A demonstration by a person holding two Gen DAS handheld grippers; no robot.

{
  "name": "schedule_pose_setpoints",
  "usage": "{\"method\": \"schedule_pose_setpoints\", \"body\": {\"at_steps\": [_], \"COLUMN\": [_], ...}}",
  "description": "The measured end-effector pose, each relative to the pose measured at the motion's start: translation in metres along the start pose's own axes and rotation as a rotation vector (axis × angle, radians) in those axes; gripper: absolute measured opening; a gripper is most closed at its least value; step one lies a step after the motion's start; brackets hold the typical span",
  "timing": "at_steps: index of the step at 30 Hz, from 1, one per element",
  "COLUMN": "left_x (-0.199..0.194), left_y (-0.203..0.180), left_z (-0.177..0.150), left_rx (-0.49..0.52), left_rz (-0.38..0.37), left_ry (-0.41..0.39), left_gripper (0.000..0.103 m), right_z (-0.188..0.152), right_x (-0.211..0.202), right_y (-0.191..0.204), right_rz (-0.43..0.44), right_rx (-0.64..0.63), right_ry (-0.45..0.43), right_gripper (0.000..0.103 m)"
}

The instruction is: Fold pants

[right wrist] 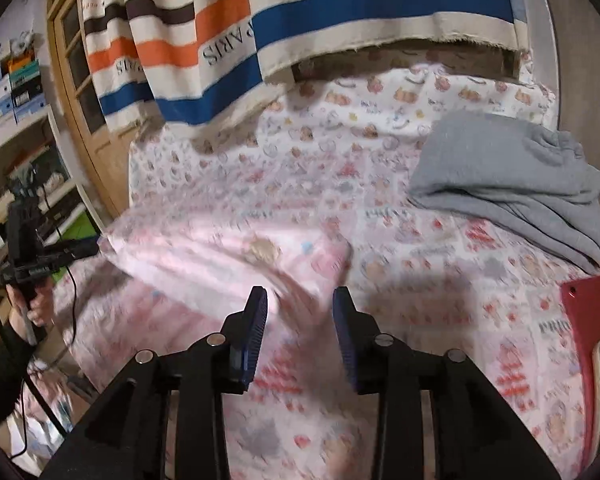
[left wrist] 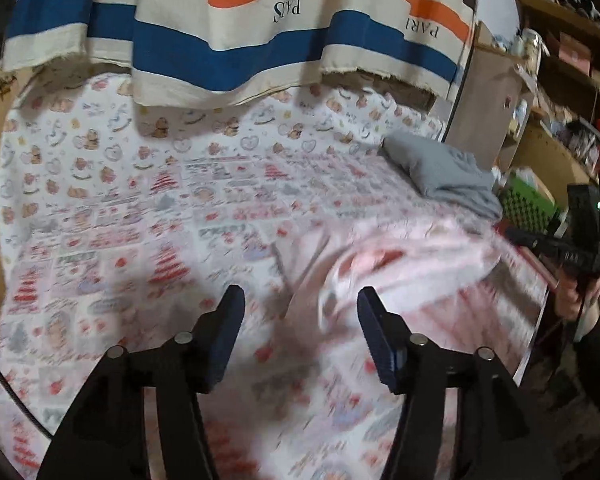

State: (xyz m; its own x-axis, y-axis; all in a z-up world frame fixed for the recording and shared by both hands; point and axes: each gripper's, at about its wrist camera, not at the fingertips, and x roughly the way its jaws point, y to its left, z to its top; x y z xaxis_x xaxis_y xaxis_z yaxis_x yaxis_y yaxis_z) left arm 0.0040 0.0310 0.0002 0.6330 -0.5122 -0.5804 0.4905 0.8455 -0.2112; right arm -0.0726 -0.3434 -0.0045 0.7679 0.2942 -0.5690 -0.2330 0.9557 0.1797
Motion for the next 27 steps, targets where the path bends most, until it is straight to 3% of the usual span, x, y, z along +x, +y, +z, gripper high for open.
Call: {"method": "schedule_pose_setpoints", "body": {"at_steps": [5,7,8,9,14,20,23,25,26,27], "left_x": [0.017,0.021,0.022,0.020,0.002,0.007,0.004,-0.003,-0.009,-0.013], "left_y": [-0.011,-0.014,-0.016,-0.017,-0.020,-0.022,-0.025,-0.025,-0.024,-0.022], "left_z": [0.010,0.009,0.007,0.004,-0.013,-0.040,-0.047,-0.044,-0.040,-0.033], "left_rx": [0.004,0.015,0.027,0.038,0.072,0.098,0.121,0.120,0.112,0.099], "left_rz": [-0.021,-0.019,-0.018,-0.024,-0.027,-0.009,-0.015,-0.016,-0.025,-0.025], "left_ry": [0.003,0.017,0.029,0.032,0.034,0.126,0.132,0.107,0.080,0.047], "left_gripper": [0.057,0.026,0.003,0.002,0.002,0.002,0.005,0.027,0.045,0.049], "right_z": [0.007,0.004,0.002,0.000,-0.017,-0.038,-0.040,-0.036,-0.032,-0.026], "right_x": [0.032,0.040,0.043,0.043,0.026,0.024,0.023,0.020,0.018,0.016], "right_y": [0.015,0.015,0.014,0.013,0.016,0.015,0.008,0.004,0.002,-0.002], "right_rz": [0.006,-0.010,0.003,0.020,0.062,0.046,0.067,0.073,0.068,0.051], "right_rx": [-0.049,-0.043,-0.035,-0.031,-0.064,-0.067,-0.032,-0.005,0.005,0.014], "right_ry": [0.065,0.084,0.098,0.108,0.123,0.178,0.190,0.173,0.161,0.138], "right_gripper": [0.035,0.035,0.018,0.002,0.002,0.002,0.003,0.011,0.021,0.033]}}
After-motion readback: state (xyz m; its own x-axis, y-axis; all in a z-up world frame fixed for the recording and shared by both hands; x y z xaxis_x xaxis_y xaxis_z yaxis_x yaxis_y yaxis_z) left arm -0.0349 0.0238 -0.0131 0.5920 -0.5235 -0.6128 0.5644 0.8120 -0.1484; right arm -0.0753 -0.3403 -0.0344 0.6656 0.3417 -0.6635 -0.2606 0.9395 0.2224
